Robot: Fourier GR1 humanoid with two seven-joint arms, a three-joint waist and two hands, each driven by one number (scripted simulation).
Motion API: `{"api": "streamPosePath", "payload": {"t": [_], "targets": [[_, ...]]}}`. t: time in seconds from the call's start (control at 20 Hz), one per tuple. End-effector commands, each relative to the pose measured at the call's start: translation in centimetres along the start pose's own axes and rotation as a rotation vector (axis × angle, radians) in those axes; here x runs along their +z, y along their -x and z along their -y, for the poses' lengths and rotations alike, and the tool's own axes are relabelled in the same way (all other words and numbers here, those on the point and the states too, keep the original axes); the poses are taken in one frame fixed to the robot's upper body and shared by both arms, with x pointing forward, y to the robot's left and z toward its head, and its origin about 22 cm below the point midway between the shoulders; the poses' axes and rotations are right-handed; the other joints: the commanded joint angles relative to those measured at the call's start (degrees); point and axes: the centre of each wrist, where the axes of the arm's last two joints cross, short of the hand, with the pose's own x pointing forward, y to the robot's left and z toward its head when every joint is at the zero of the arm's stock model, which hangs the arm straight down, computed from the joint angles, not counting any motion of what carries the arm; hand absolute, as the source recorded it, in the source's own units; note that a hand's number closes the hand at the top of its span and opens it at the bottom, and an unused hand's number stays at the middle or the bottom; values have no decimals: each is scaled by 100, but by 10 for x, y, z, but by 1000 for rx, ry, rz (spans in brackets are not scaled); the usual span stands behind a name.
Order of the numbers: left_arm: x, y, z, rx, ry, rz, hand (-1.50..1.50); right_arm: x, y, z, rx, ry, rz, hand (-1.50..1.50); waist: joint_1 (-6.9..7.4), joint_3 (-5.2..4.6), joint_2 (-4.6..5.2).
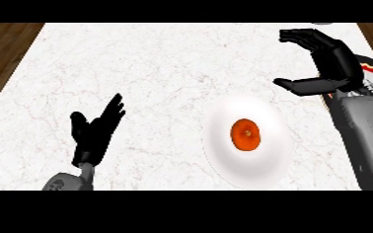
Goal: Pick the squash from the plate and place it in the plate
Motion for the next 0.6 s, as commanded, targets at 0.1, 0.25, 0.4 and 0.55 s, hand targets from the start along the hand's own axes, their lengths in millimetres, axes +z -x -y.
{"api": "streamPosePath", "payload": {"t": [0.1,0.25,0.4,0.55], "targets": [[5,6,-4,15,-20,-61,0,-7,15,34,29,-115,32,-150,-112,-18,-27],[12,19,10,15,-22,-51,0,-14,-4,34,166,-285,-39,-150,-148,-24,-39],[13,17,-13,40,-33,-64,0,-20,-19,44,313,-450,-112,-150,-109,-29,-29],[11,0,-13,13,-30,-48,0,-27,-31,31,401,-595,-153,-150,-197,-27,-74]]}}
